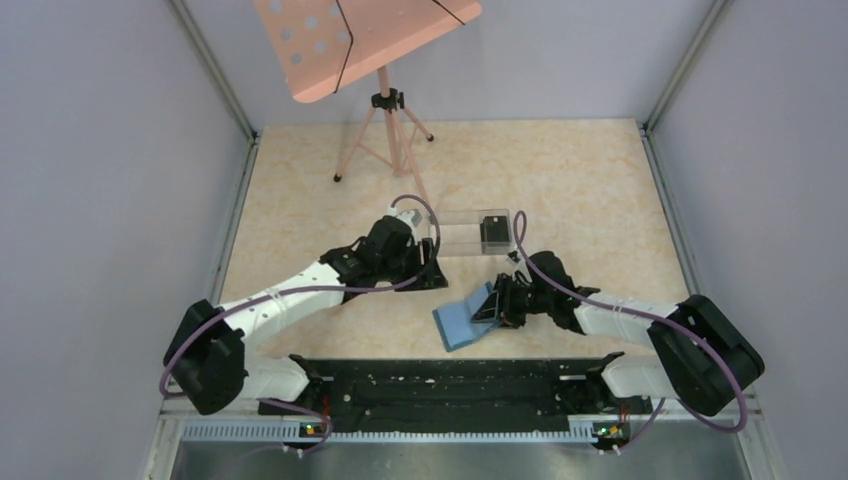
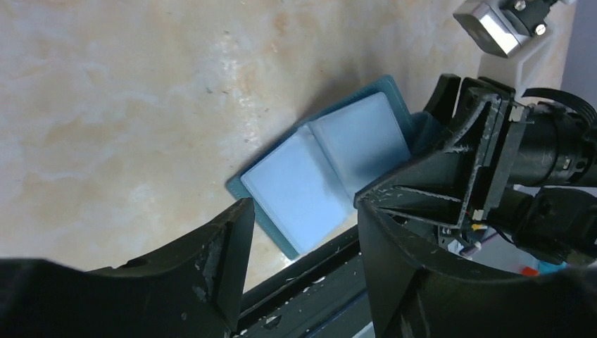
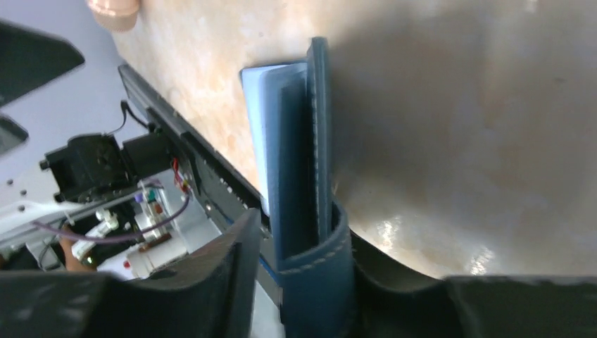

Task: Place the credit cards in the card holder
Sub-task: Open the card holder at the center of the board, then place the card holder at the center of the board.

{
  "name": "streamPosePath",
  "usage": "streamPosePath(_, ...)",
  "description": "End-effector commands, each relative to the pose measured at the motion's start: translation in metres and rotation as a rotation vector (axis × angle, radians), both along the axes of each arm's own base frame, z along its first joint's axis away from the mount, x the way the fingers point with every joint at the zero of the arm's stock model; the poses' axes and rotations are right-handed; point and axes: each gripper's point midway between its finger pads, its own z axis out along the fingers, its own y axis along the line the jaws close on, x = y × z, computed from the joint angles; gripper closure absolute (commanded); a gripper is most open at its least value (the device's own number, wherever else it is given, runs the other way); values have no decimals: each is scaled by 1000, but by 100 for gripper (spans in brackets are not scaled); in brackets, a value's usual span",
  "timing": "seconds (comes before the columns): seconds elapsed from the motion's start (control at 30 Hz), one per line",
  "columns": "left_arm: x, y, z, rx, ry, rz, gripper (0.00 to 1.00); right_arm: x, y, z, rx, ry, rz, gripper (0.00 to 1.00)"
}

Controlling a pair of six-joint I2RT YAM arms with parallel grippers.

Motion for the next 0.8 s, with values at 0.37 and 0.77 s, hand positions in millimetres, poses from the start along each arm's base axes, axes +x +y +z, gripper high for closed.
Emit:
streamPosePath(0.37, -17, -59, -22, -111, 104, -186, 50, 14, -48, -24, -303, 28, -54, 12)
streamPosePath(0.77, -27, -30, -59, 67, 214, -111, 49, 49, -87, 13, -581, -209, 6, 2)
